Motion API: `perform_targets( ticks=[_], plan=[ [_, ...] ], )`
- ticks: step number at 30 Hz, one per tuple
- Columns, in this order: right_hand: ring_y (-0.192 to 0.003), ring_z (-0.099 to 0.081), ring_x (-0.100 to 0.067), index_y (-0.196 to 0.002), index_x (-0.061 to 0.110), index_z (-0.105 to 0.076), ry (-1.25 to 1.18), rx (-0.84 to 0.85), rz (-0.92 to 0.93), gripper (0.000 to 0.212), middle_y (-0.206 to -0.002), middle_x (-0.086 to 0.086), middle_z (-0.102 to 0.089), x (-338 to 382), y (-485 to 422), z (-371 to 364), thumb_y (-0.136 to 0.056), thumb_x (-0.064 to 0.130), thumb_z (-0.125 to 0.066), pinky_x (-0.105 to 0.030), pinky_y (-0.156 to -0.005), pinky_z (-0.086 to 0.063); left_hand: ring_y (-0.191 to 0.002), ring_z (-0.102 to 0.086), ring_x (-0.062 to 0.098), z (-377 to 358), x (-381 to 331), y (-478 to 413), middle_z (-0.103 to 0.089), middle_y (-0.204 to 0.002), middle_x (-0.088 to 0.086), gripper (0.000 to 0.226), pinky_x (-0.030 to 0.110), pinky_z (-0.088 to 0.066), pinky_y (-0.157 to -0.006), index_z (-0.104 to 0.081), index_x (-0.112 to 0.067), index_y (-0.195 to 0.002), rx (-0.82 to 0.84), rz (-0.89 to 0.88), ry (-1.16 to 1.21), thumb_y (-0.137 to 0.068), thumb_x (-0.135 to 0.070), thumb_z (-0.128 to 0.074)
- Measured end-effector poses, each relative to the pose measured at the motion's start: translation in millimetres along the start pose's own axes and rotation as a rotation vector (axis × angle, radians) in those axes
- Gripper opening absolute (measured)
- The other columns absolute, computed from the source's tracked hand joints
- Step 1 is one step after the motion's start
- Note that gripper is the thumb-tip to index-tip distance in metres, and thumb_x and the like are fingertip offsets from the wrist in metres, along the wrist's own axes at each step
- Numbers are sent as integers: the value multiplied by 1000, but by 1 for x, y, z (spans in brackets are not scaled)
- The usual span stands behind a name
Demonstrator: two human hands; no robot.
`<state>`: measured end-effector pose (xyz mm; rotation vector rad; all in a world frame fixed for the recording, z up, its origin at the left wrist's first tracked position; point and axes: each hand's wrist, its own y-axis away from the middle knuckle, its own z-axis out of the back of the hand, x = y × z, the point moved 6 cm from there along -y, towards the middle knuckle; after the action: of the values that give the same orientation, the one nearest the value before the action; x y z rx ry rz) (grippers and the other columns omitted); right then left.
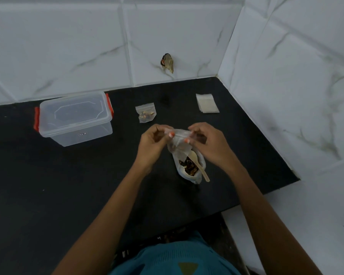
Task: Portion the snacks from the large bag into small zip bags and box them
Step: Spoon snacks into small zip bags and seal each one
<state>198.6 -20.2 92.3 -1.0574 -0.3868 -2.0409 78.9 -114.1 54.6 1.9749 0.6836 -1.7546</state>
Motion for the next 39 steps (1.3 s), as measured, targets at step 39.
perform_targets(
  ticks=[39],
  plan=[
    [-89, -63, -9, -98, 22, -52, -672, -147, -144, 27, -94, -1, -64, 12, -6, -2, -81, 5, -65, -24, -79, -55, -71, -68, 1, -7, -36, -4, -70, -69, -15, 11, 11, -51, -61, -65, -12, -89, 32, -81, -89, -85, -4, -60]
  ],
)
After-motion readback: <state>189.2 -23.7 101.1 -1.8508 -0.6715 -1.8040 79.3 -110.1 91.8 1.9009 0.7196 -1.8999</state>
